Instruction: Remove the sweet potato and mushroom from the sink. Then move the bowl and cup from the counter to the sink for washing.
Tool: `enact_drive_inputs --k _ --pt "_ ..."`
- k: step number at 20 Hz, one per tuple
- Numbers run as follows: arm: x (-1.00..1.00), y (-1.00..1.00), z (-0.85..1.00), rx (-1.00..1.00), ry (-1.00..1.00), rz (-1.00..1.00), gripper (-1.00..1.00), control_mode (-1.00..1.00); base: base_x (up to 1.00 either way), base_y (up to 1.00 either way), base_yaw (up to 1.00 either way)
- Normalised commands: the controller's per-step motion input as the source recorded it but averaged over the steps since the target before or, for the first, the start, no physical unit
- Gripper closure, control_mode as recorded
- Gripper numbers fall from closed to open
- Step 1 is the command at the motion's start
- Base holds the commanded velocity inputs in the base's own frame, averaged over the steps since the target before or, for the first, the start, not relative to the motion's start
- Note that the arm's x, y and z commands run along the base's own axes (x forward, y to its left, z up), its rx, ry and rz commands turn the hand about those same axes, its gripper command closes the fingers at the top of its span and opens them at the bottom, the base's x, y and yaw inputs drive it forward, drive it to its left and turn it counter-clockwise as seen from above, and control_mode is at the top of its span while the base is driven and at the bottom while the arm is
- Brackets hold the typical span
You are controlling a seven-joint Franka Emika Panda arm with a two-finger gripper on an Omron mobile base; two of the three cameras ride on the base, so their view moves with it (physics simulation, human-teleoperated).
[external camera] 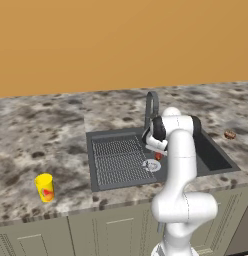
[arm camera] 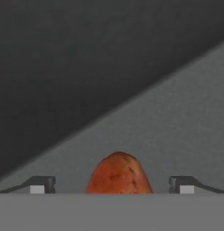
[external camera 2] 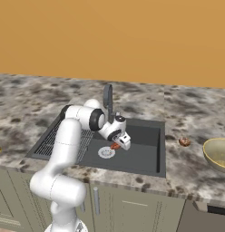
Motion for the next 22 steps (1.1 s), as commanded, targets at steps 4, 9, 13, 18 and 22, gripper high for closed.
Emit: enact_drive_inputs --k 4,9,13,18,22 --pt "-0.11 0.01 -0.2 0.0 0.05 -0.02 -1.0 -1.0 0.0 0.0 0.0" --pt "-0.2 0.03 -0.21 0.0 0.05 -0.03 -1.0 -1.0 0.0 0.0 0.0" --pt "-0.21 0.08 -0.21 0.0 0.04 -0.04 -1.0 -1.0 0.0 0.0 0.0" --pt "-0.23 0.1 -0.19 0.0 0.02 -0.04 -1.0 -1.0 0.0 0.0 0.0" --pt "-0.26 0.12 -0.16 0.0 0.0 -0.03 -1.0 -1.0 0.0 0.0 0.0"
